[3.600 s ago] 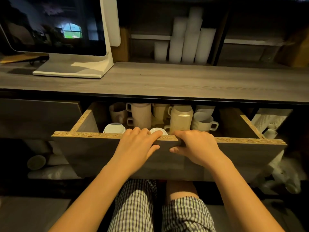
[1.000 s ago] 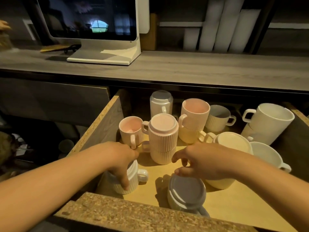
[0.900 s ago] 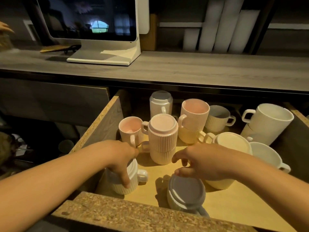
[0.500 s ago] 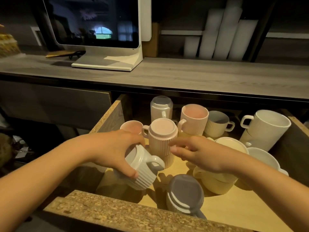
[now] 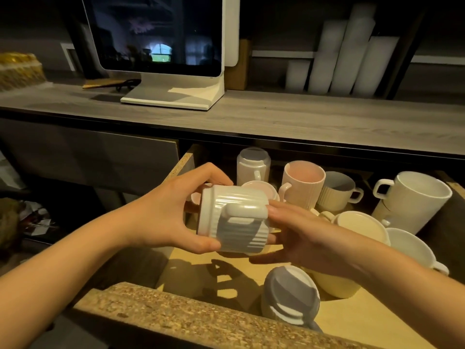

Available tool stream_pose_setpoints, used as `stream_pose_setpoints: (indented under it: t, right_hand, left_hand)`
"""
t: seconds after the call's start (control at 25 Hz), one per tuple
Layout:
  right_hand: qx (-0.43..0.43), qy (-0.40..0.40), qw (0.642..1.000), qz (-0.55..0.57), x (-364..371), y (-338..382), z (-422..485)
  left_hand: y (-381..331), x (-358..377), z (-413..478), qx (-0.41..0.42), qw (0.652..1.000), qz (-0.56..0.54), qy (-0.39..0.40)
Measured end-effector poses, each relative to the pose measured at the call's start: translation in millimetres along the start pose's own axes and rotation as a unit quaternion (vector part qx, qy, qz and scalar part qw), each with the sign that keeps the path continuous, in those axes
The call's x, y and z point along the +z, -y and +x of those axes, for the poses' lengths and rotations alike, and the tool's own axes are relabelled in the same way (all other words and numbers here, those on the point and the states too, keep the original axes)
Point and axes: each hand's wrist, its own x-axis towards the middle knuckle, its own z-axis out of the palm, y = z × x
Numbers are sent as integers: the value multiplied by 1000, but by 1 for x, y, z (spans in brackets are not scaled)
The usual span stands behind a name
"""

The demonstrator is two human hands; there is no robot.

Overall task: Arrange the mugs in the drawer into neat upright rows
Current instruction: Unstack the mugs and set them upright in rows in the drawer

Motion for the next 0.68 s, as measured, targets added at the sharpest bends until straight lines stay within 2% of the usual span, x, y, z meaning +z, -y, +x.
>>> stream_pose_setpoints:
  t: [0.08,0.2,0.32,0.48,0.56,0.68]
  right_hand:
    - [-19,-38,999,-19,7,2,4]
    - [-47,-97,980,-165,18,7,12]
    - [-68,-128,930,-338,32,16,24]
    - [-88,-135,850,-502,52,11,48]
    - [-91,-132,819,-551,60,1,59]
    - [-92,-101,803,-580,69,-13,75]
  left_hand:
    - [3,-2,-4,-19,1000,2,20]
    - [9,-5,-11,-39,996,45,66]
    - [14,-11,-18,-77,986,87,115]
    - [17,-15,-22,-124,963,172,165]
    - [22,-12,-23,-143,941,257,167]
    - [33,-3,-22,-144,906,360,172]
